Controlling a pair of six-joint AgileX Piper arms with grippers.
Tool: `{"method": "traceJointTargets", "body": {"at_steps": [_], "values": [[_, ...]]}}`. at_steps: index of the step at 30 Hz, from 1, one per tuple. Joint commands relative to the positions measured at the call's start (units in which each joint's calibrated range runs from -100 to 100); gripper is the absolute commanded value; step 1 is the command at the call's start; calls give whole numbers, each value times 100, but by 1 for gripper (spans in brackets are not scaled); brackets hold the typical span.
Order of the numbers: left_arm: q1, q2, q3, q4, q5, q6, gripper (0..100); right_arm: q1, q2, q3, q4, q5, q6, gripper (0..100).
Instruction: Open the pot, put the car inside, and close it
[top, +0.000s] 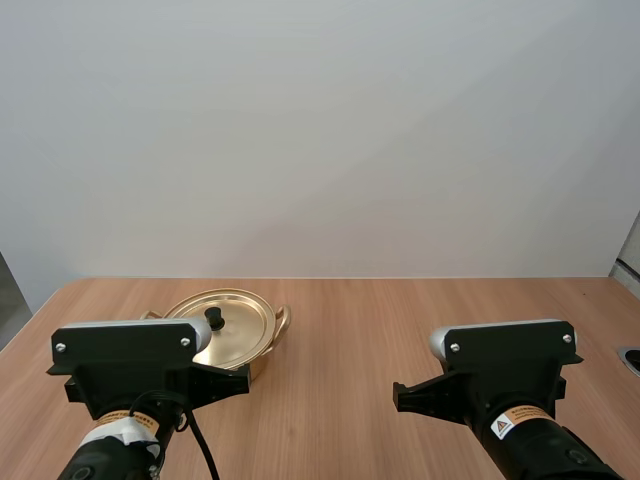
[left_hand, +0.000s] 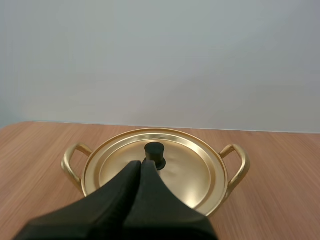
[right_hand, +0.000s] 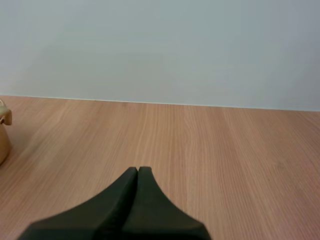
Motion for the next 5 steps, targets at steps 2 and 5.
{"method": "traceJointTargets", "body": {"at_steps": [2, 5], "values": [[1, 0, 0, 7, 1, 0, 0, 1, 0, 0, 5, -9, 0, 0], [1, 0, 0, 7, 1, 0, 0, 1, 0, 0, 5, -9, 0, 0]]}}
